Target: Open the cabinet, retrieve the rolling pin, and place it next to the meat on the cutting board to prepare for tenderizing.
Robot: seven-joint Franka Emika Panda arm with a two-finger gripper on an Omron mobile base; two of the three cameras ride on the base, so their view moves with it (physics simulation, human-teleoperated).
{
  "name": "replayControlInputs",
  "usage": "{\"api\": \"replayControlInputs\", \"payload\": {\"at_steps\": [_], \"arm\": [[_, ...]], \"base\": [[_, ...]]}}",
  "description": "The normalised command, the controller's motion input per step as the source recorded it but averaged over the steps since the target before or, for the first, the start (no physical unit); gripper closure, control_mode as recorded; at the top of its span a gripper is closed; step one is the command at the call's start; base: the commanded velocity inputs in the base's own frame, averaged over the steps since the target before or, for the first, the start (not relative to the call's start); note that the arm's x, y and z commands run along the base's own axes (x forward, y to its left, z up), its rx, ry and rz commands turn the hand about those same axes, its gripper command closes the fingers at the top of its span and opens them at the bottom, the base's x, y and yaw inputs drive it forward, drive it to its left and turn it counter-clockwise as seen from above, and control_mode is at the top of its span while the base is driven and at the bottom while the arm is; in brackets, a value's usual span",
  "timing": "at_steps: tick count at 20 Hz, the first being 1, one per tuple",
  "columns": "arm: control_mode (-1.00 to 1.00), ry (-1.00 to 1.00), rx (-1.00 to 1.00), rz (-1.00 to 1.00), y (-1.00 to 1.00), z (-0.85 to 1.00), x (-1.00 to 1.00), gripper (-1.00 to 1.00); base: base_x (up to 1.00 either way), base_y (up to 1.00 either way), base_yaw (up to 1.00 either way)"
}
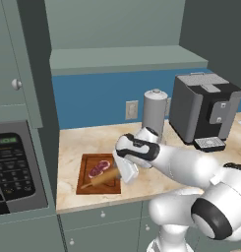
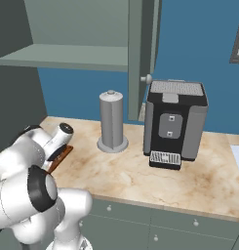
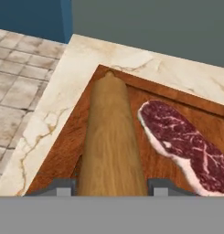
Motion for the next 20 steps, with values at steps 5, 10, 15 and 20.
{"api": "replayControlInputs", "payload": {"at_steps": [5,10,15,20], "arm": [[-1.0,0.01,0.0,0.07,0.13,-0.21,0.31,1.0],[-1.0,0.03,-0.01,0.05,0.2,-0.31,0.14,-1.0],[-1.0,0.0,-0.01,0.01,0.26,-0.2,-0.02,-1.0],[-1.0,-0.13,0.0,0.01,0.1,0.0,-0.27,-1.0]], "base": [[0.0,0.0,0.0],[0.0,0.0,0.0],[0.0,0.0,0.0],[0.0,0.0,0.0]]}}
